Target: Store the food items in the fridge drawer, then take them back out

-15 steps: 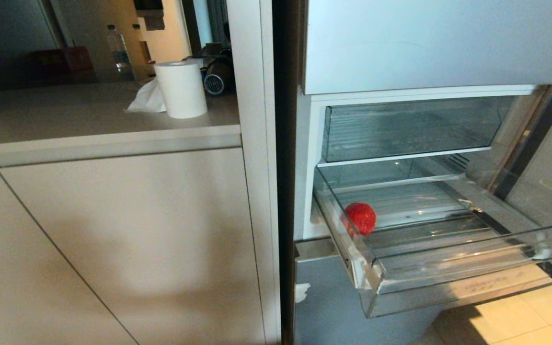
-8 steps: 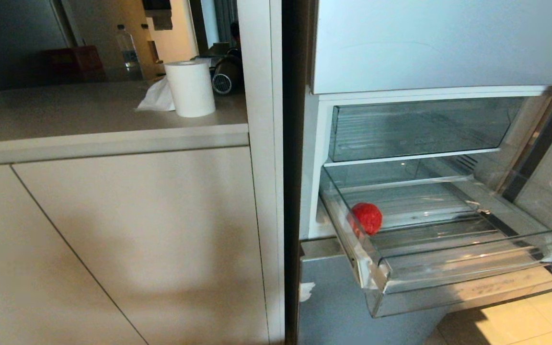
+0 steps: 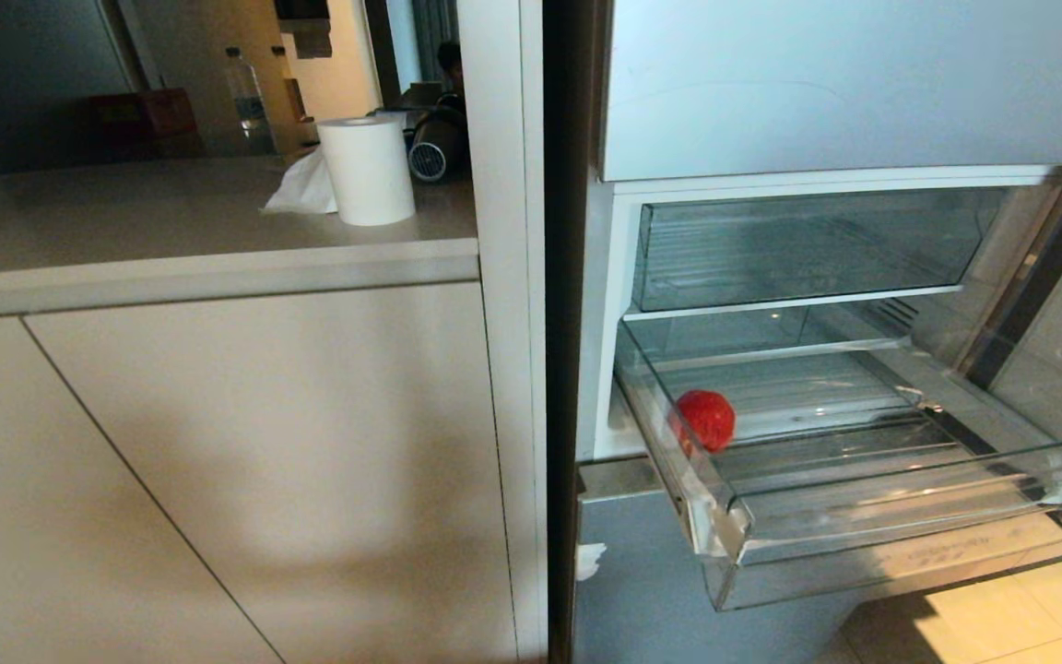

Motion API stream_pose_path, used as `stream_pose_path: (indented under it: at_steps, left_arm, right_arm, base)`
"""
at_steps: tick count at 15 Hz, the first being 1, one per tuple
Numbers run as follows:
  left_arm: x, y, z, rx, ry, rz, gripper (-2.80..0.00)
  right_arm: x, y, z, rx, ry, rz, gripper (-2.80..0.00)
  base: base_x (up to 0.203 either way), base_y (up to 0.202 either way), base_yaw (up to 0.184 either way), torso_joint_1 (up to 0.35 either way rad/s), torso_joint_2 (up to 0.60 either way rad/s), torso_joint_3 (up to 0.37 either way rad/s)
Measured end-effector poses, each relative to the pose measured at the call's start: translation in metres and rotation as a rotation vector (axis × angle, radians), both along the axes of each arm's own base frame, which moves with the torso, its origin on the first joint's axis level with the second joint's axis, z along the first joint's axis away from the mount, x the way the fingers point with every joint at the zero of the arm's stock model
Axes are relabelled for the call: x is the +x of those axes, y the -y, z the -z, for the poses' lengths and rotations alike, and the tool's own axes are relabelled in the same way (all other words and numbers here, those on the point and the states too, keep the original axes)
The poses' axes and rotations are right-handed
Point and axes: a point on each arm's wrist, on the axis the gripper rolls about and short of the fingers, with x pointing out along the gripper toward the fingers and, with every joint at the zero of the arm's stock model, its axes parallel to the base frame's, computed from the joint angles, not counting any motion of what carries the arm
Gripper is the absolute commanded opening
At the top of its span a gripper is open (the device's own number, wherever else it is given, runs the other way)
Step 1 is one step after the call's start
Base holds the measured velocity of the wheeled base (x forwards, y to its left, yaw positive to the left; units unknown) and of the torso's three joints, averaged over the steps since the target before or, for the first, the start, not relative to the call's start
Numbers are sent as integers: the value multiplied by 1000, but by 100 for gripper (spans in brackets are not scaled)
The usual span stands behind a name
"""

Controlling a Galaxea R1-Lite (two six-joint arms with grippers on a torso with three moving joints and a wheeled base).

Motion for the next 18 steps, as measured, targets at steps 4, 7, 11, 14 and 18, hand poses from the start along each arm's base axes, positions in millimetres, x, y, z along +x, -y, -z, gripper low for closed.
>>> stream_pose_path:
  at_steps: [4, 7, 11, 14, 18]
  left_arm:
    - [0, 0, 0, 0, 0, 0, -280]
    - [0, 0, 0, 0, 0, 0, -280]
    - [0, 0, 0, 0, 0, 0, -280]
    - [0, 0, 0, 0, 0, 0, -280]
    - [0, 0, 0, 0, 0, 0, -280]
  right_arm:
    - [70, -12, -87, 67, -126, -104, -280]
    - [135, -31, -104, 111, -331, -163, 0]
    - [212, -55, -78, 124, -558, -170, 0]
    - [245, -65, -59, 192, -649, -175, 0]
    - [266, -77, -39, 202, -724, -216, 0]
  base:
    - [0, 0, 0, 0, 0, 0]
    - [0, 0, 0, 0, 0, 0]
    - [0, 0, 0, 0, 0, 0]
    - [0, 0, 0, 0, 0, 0]
    - [0, 0, 0, 0, 0, 0]
